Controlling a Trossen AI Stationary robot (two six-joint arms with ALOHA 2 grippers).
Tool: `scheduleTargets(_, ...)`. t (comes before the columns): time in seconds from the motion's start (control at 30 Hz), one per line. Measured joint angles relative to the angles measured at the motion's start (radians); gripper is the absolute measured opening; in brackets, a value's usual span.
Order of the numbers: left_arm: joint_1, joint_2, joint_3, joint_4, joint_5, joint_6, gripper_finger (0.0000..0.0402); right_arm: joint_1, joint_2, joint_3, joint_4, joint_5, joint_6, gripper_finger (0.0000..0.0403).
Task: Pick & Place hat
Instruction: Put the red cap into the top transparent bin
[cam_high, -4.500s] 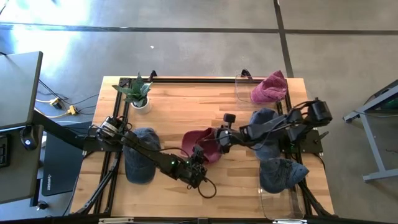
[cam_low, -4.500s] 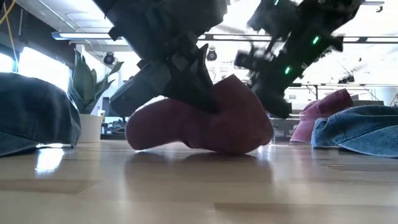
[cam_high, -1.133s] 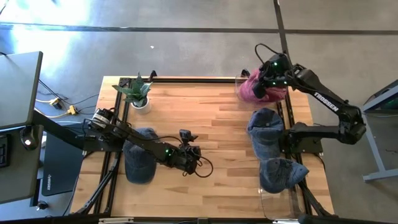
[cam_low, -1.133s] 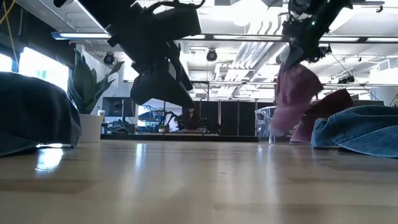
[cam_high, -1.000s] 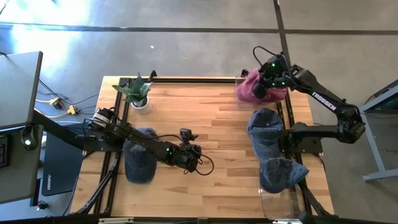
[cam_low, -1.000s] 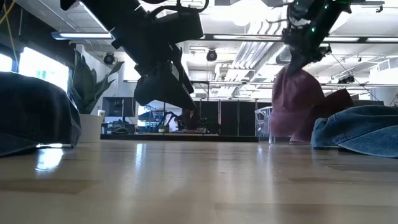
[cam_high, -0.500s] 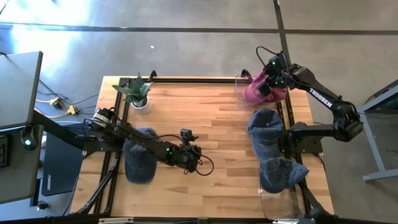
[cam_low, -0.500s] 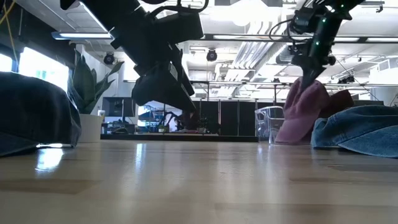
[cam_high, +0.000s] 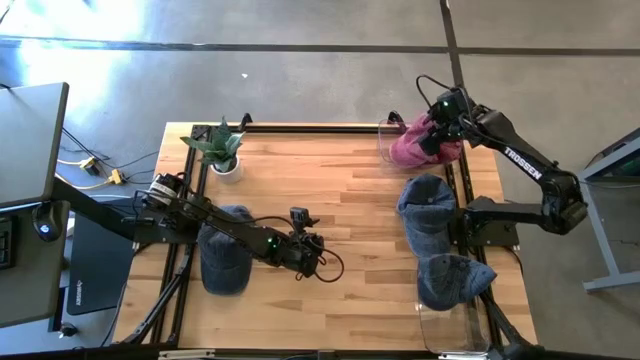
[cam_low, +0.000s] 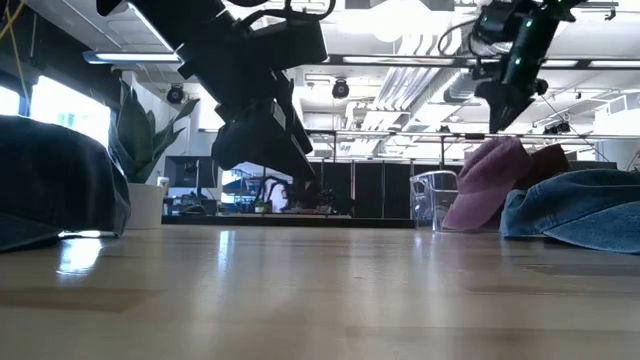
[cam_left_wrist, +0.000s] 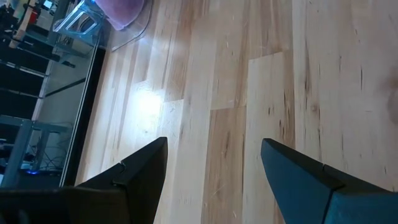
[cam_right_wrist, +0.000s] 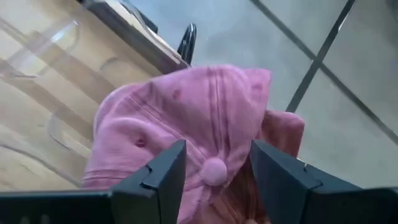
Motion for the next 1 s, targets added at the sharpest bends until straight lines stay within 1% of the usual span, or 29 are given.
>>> scheduleTargets(0.1, 0.000, 0.000, 0.000, 0.000, 0.000, 0.000, 0.0253, 0.032, -0.053, 0.000, -0.001, 0.008, 0.013, 0.0173)
scheduleTargets(0.17, 0.000, 0.000, 0.000, 0.001, 0.000, 0.000, 0.0253, 0.055, -0.087, 0.002, -0.007, -0.031, 0.022, 0.0168)
scheduleTargets(0.2, 0.000, 0.000, 0.000, 0.001, 0.000, 0.000, 0.0253, 0.066, -0.101, 0.003, -0.019, -0.081, 0.020, 0.0164)
scheduleTargets(0.3, 0.000, 0.000, 0.000, 0.003, 0.000, 0.000, 0.0253, 0.104, -0.107, 0.003, -0.086, -0.285, 0.017, 0.0145)
scheduleTargets(0.33, 0.000, 0.000, 0.000, 0.003, 0.000, 0.000, 0.0253, 0.120, -0.100, 0.000, -0.104, -0.325, 0.016, 0.0136)
scheduleTargets(0.37, 0.000, 0.000, 0.000, 0.003, 0.000, 0.000, 0.0253, 0.137, -0.089, -0.005, -0.123, -0.341, 0.016, 0.0128)
scheduleTargets(0.43, 0.000, 0.000, 0.000, 0.003, 0.000, 0.000, 0.0253, 0.173, -0.060, -0.025, -0.137, -0.316, 0.016, 0.0108)
scheduleTargets(0.57, 0.000, 0.000, 0.000, 0.003, 0.007, 0.000, 0.0253, 0.207, 0.035, -0.080, -0.109, -0.193, 0.013, 0.0065)
scheduleTargets(0.77, 0.000, 0.000, 0.000, 0.002, 0.007, 0.002, 0.0253, 0.181, 0.218, -0.101, -0.109, 0.134, 0.024, 0.0008)
scheduleTargets(0.8, 0.000, 0.000, 0.000, 0.003, 0.007, 0.005, 0.0253, 0.175, 0.242, -0.100, -0.109, 0.158, 0.028, 0.0004)
scheduleTargets(0.83, 0.000, 0.000, 0.000, 0.003, 0.007, 0.007, 0.0253, 0.168, 0.263, -0.100, -0.109, 0.160, 0.027, 0.0003)
scheduleTargets(0.93, 0.000, 0.000, 0.000, 0.003, 0.008, 0.008, 0.0253, 0.160, 0.308, -0.100, -0.113, 0.122, 0.009, 0.0013)
scheduleTargets(1.0, 0.000, 0.000, 0.000, 0.002, 0.008, 0.008, 0.0253, 0.161, 0.312, -0.099, -0.120, 0.117, 0.004, 0.0019)
